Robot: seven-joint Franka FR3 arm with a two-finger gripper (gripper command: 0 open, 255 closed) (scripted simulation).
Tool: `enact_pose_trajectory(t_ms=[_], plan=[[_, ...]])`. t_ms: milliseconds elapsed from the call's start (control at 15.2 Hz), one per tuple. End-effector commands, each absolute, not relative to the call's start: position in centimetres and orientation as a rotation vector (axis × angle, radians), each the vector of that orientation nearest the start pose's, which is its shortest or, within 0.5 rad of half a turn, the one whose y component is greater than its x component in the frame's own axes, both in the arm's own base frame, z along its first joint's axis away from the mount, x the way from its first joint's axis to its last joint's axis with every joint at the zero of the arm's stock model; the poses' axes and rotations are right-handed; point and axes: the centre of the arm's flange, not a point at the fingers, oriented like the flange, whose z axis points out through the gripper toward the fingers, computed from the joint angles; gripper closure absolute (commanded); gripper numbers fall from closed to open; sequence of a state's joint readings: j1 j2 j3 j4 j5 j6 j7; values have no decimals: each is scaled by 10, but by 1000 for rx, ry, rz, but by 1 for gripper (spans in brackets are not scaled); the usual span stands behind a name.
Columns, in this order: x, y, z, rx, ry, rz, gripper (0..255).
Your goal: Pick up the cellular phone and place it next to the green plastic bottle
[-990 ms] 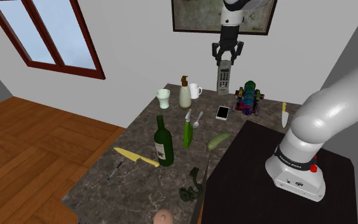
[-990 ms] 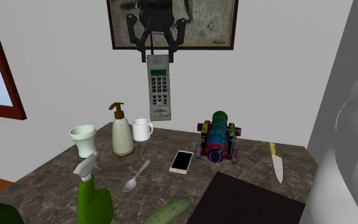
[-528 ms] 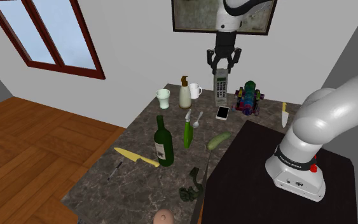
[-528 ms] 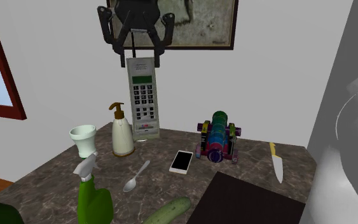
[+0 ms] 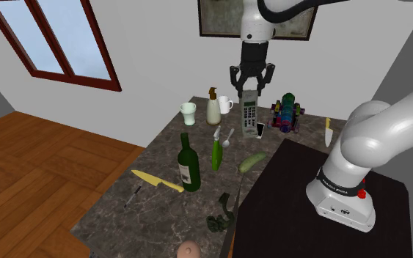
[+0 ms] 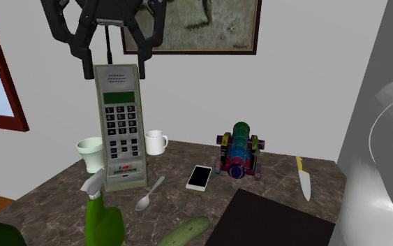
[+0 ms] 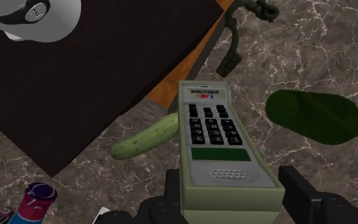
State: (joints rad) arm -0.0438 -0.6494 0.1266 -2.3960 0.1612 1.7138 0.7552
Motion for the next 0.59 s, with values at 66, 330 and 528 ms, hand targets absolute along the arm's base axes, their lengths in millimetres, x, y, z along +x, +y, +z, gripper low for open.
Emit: enact_pose_trajectory(t_ms=[66, 330, 528], plan=[[342, 91, 538, -2877, 1094, 100, 255], [335, 115, 528, -2877, 1094, 100, 255], [335, 115, 512, -2877, 1094, 100, 255]])
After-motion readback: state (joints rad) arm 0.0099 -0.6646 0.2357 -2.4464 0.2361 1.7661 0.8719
